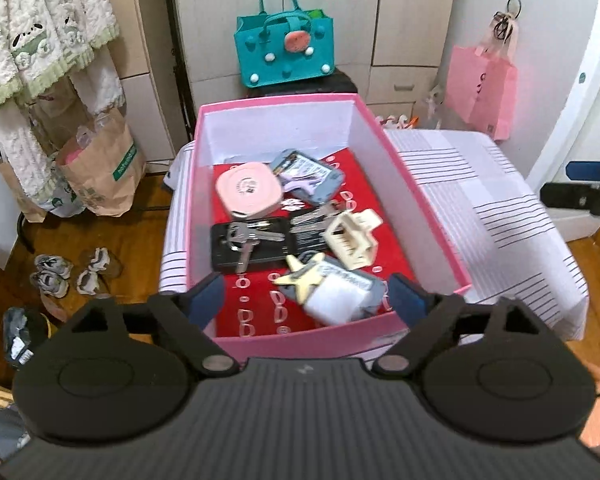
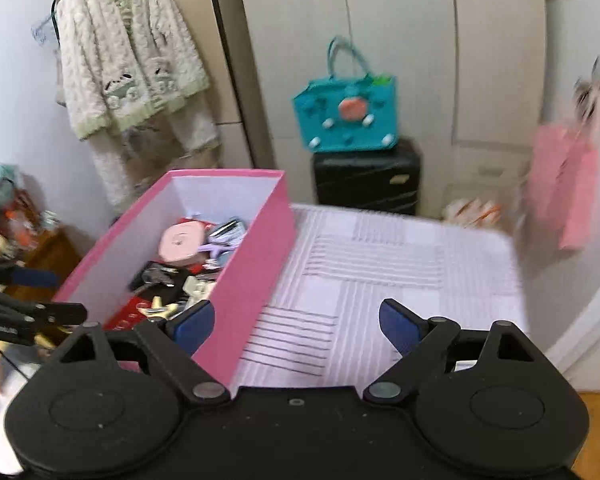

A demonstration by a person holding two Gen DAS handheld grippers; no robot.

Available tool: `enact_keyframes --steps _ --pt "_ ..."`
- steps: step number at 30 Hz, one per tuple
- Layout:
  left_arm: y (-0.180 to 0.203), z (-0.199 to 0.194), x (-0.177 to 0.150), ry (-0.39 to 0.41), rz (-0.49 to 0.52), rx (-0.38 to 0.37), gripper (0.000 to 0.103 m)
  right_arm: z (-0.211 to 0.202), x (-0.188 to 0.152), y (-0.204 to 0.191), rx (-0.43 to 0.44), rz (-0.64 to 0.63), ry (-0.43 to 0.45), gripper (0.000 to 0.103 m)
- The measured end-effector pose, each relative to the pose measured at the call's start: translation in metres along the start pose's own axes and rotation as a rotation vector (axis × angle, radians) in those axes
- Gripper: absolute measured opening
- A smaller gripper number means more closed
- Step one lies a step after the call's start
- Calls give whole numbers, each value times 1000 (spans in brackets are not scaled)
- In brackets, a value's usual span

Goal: Organize rigid objects

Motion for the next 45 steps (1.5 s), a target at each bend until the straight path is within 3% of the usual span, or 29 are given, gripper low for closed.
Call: enact_keyframes --steps 1,4,7,9,13,18,35,45 --pt "4 -2 -1 4 -7 0 100 -5 -2 -3 -12 -5 10 92" --pt "10 -5 -5 13 -36 58 101 -15 -7 -3 -37 31 64 94" --pt "17 -2 -12 -33 -71 61 101 -23 -18 5 -29 119 134 94" --pt "22 0 -15 -43 -87 57 101 -21 -22 7 -31 155 109 94" --pt "30 3 -24 -44 -110 104 101 -21 -32 0 -159 76 83 94" --pt "37 3 -29 -15 -105 187 101 -23 -44 -11 -109 62 46 94" --pt "57 -13 -40 30 -80 214 101 -41 -60 -21 -133 95 104 94" --pt "53 -15 -34 44 -95 227 101 -60 -59 -8 -215 146 175 94"
Point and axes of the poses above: each gripper's, at about its wrist camera, not at the fingertips, and z roughly the way its jaws point, y to its right, x to its top, the point moved 6 cm from there along z, roughly the way its jaws point, and after that the axes turned 6 degrees about x, right-handed, at the moved point
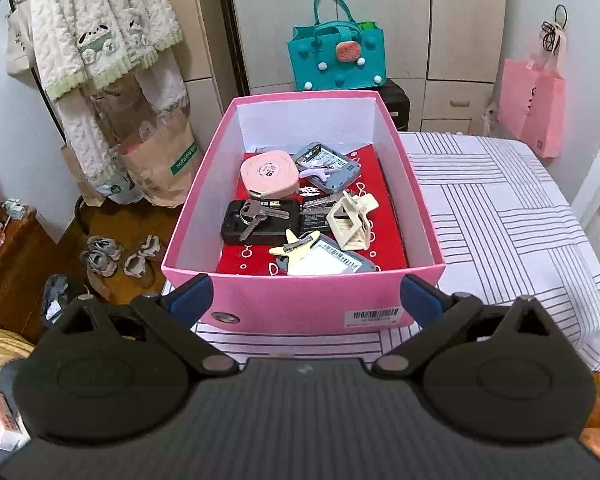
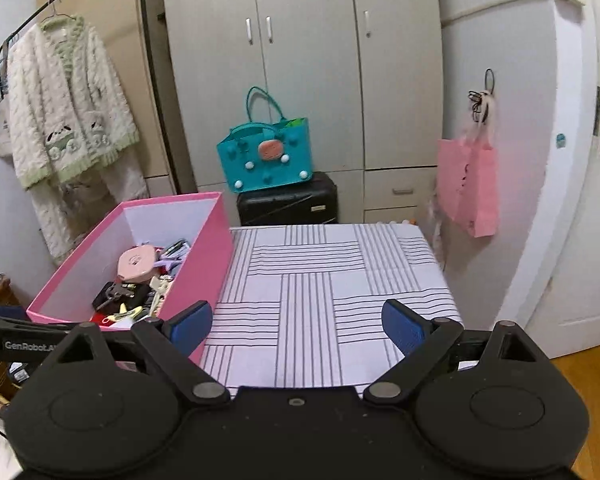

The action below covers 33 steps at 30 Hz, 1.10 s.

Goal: Organize rigid objects

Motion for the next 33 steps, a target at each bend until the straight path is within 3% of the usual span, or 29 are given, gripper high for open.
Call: enact_keyframes --steps 33 --pt "-10 3 -3 38 -39 30 103 10 -7 -7 -4 -22 -21 94"
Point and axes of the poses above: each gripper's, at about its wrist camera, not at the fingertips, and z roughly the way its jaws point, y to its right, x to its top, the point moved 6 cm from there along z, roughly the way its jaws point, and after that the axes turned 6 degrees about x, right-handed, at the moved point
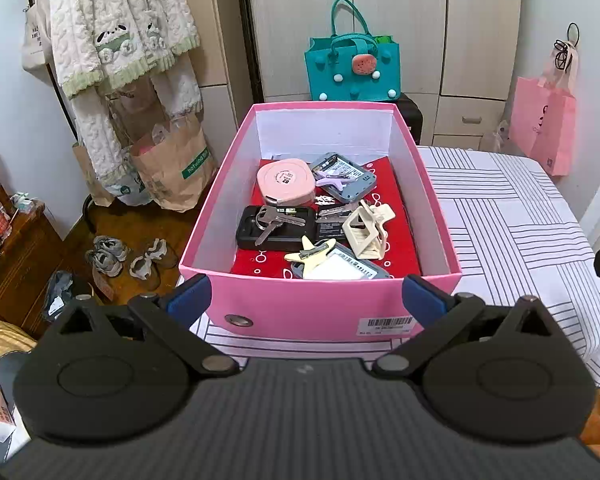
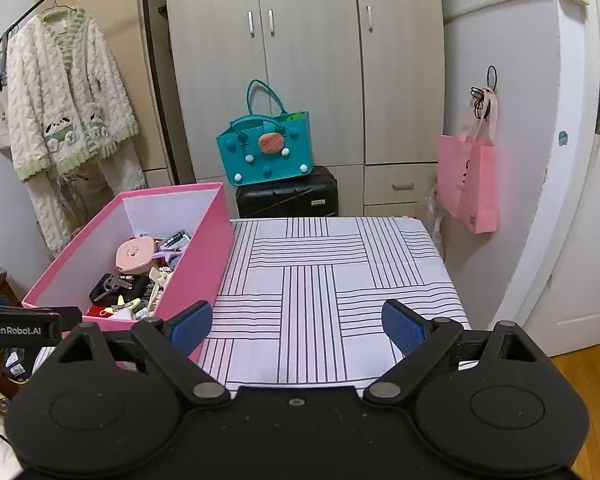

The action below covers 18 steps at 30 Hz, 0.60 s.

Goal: Organize rigid objects

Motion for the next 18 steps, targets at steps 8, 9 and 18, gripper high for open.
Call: enact_keyframes --steps 8,9,18 --pt "-3 -2 -2 1 -8 -4 103 1 -1 -1 -9 -3 -2 94" --pt "-3 -2 -1 1 -8 -5 103 2 -1 -1 -12 -1 -1 94" --pt "-4 -3 -2 14 20 13 103 1 -2 -3 -16 -7 1 94"
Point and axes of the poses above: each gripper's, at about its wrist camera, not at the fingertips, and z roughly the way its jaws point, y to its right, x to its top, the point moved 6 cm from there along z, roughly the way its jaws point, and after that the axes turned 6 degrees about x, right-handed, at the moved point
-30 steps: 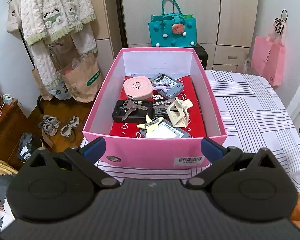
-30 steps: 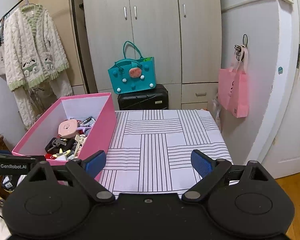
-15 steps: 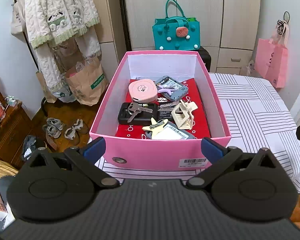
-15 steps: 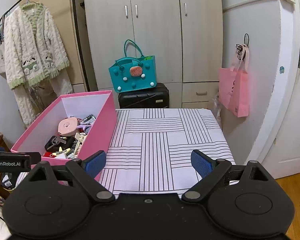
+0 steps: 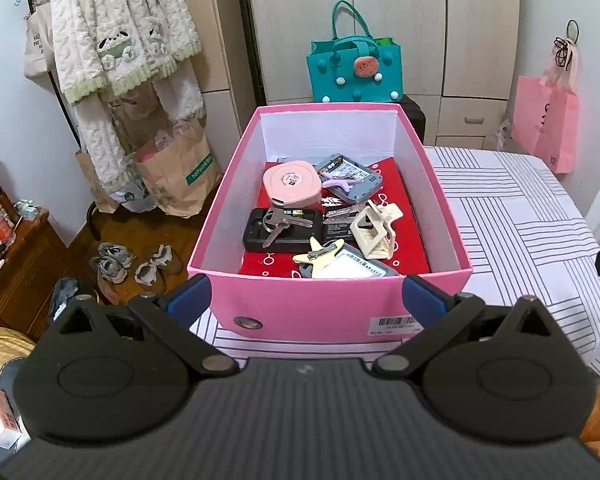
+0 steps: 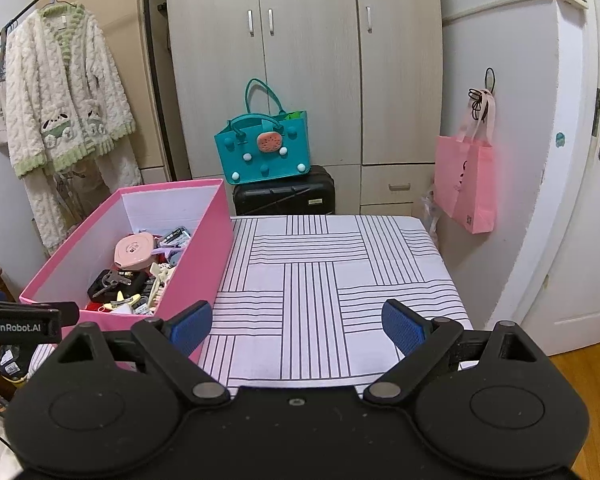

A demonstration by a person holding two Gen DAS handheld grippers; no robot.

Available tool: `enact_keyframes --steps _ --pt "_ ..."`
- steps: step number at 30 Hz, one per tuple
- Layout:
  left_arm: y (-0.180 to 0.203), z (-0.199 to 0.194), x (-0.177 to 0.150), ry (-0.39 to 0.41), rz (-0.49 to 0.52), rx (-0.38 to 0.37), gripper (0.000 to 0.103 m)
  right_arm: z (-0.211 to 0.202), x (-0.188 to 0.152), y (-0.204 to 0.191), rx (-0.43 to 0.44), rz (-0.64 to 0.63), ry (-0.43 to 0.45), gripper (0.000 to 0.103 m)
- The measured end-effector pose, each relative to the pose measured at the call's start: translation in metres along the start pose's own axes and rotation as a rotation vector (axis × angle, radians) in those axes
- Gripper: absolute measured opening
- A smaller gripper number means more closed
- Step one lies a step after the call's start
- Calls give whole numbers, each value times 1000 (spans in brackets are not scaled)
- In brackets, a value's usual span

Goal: Organize rigid objects

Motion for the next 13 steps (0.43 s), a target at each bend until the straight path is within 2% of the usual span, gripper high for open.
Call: enact_keyframes --steps 13 --pt "-4 -5 0 26 3 17 103 0 1 3 -5 0 0 94"
Point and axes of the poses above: each gripper's, at about its wrist camera, not at the fingertips, and z roughly the way its jaws point, y to its right, x to its top, the point moved 6 cm from there along z, roughly the way its jaws point, and after that the axes turned 6 degrees about x, right-handed, at the moved point
